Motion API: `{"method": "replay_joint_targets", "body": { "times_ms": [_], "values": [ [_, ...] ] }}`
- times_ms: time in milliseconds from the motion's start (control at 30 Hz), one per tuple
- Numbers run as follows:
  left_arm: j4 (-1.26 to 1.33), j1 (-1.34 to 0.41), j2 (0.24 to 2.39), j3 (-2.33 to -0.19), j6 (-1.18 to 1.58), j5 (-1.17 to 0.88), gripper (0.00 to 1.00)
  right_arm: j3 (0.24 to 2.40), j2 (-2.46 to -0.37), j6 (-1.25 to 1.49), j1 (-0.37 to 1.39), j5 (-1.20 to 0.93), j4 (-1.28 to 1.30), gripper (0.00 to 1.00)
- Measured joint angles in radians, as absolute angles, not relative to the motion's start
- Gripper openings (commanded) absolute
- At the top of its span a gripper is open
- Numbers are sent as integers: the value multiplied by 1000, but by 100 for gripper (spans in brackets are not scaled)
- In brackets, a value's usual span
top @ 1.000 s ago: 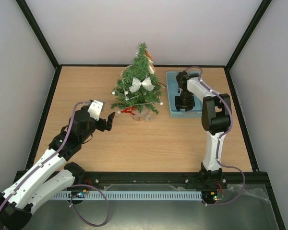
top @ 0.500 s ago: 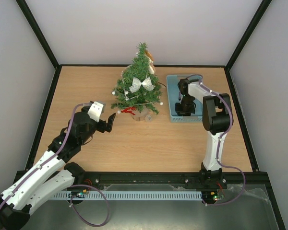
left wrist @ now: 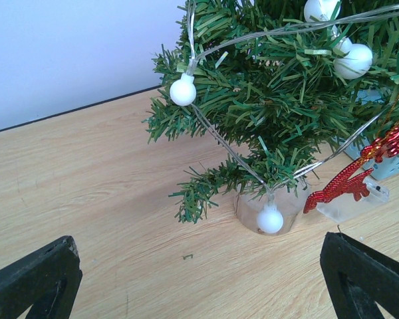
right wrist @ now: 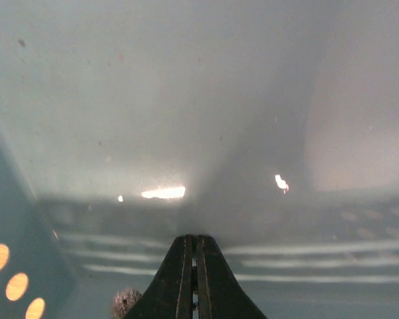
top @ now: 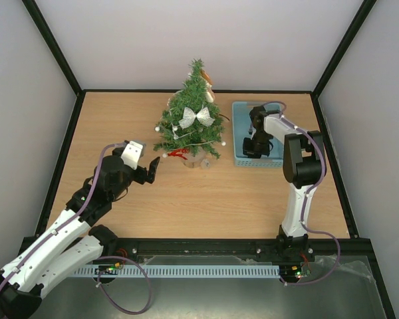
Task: Decorate the small christmas tree
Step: Pick up the decoration item from the storage box.
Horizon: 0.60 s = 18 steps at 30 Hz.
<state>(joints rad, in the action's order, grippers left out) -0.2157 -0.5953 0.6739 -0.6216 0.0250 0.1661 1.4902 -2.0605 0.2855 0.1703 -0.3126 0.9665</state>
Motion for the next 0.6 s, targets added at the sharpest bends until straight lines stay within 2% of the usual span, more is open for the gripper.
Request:
{"method": "replay_joint_targets", "body": {
  "times_ms": [400, 600],
  "values": [
    [-216, -595, 680, -622, 25, 176, 99, 1565, -2031, 337, 170, -150, 903, 2],
    [-219, -595, 710, -623, 39, 228, 99, 1517, -1891, 365, 170, -67, 838, 2]
  ]
}}
